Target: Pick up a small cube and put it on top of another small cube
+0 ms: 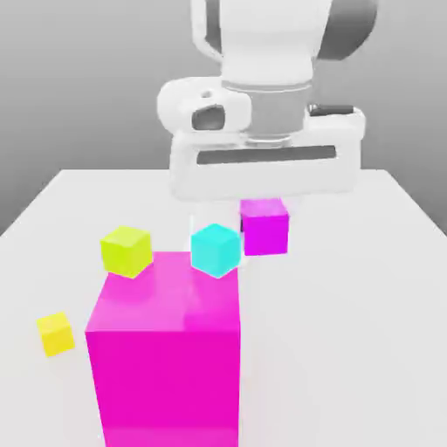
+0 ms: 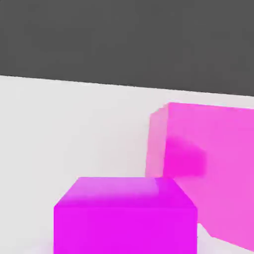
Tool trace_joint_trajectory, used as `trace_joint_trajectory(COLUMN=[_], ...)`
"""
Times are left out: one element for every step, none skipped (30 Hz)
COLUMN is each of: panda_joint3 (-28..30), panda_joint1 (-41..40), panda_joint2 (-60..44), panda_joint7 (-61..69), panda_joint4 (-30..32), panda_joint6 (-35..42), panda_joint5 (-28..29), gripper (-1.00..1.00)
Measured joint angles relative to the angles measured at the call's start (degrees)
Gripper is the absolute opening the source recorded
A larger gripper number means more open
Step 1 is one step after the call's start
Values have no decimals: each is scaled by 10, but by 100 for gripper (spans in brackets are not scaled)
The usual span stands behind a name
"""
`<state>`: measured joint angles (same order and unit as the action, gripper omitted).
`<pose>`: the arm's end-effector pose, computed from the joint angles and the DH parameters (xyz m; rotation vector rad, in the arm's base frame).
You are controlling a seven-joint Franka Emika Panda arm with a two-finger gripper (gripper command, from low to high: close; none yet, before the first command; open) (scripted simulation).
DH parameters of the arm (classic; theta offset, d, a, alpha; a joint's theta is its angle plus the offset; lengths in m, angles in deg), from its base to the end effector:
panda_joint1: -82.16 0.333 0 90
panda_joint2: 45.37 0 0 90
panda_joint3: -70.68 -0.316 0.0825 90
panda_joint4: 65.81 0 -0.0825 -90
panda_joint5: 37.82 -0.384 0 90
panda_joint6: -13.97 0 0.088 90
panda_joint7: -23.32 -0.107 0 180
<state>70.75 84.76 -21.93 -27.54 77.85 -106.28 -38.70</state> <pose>0.4110 0.0189 0.4268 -2.8499 1.2918 0.0089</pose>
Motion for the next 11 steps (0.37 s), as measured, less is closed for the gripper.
trace_joint_trajectory(panda_joint3=[0, -1, -3, -3, -3, -4, -4, -5, -5, -5, -5], panda_joint1=[-10, -20, -32, -38, -40, -42, -44, -44, -44, -44, -44], panda_joint2=[21, 41, 63, 70, 68, 63, 55, 47, 47, 47, 47], panda_joint7=[-20, -40, -60, -71, -77, -79, -80, -81, -81, -81, -81], panda_joint4=[7, 15, 21, 32, 45, 59, 74, 88, 88, 88, 88], panda_joint6=[14, 26, 42, 38, 24, 4, -18, -41, -41, -41, -41], panda_joint5=[1, 2, 2, 3, 3, 3, 3, 2, 2, 2, 2], gripper=[-100, -100, -100, -100, -100, -100, -100, 100, 100, 100, 100])
